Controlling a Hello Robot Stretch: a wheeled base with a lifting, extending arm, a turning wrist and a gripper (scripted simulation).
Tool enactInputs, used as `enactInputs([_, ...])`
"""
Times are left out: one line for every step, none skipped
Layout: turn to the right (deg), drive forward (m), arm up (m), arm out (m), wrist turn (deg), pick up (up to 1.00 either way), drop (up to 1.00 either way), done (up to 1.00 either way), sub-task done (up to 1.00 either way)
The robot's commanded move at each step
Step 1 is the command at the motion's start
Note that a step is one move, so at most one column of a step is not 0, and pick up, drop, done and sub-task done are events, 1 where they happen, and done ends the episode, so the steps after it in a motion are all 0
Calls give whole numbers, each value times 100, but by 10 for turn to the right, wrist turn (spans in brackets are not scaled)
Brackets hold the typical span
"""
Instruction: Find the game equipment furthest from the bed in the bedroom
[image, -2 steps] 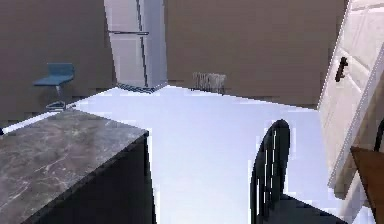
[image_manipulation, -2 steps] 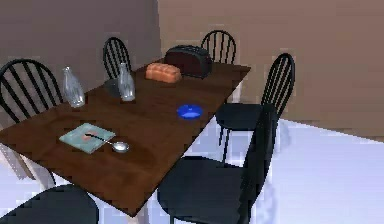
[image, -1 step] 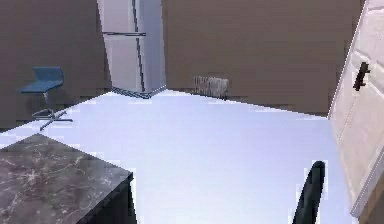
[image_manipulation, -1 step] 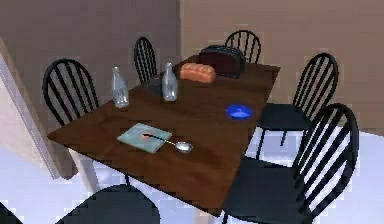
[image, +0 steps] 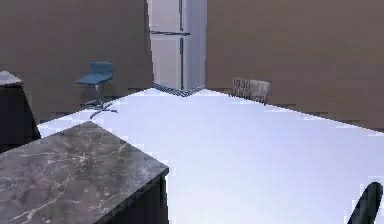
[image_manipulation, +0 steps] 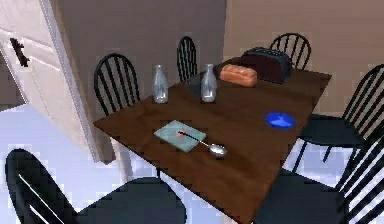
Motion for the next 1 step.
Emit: enactInputs([-30,0,0,0,0,0,0,0,0])
